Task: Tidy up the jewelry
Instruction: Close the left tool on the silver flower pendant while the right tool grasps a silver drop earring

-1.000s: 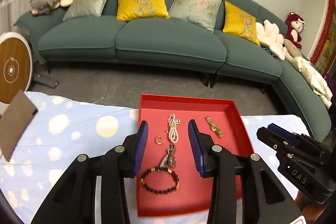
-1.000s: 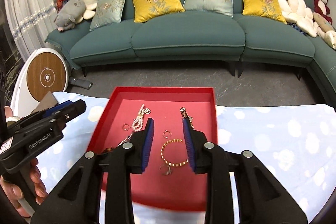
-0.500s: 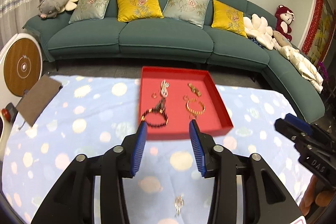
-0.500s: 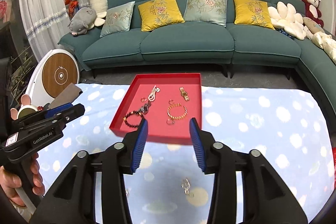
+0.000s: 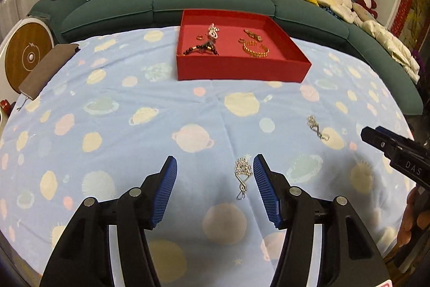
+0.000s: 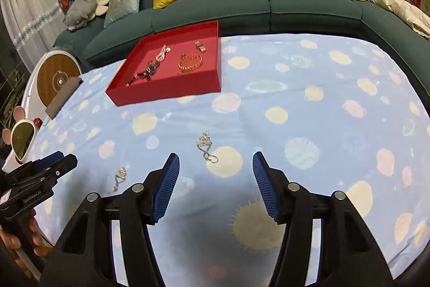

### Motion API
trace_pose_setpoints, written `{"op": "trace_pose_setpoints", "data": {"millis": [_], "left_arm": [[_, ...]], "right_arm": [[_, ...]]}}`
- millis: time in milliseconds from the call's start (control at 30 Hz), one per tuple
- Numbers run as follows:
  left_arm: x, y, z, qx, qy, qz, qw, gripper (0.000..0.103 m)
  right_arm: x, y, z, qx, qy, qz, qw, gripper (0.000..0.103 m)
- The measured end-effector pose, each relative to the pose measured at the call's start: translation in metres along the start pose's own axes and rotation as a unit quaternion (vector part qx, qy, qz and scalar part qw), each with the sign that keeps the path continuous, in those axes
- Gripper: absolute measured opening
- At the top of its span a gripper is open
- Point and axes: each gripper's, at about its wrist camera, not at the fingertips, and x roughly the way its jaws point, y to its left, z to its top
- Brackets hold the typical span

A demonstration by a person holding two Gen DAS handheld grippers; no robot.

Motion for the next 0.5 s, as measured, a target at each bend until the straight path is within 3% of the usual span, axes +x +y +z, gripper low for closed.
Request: {"op": "trace_pose_setpoints", "data": {"millis": [500], "left_arm": [[0.027, 0.009, -0.018, -0.005, 0.021, -0.025, 0.9994, 0.06]], "right_arm": [[0.073, 0.029, 0.001, -0.07, 0.019, 0.002, 0.997, 0.059]]}}
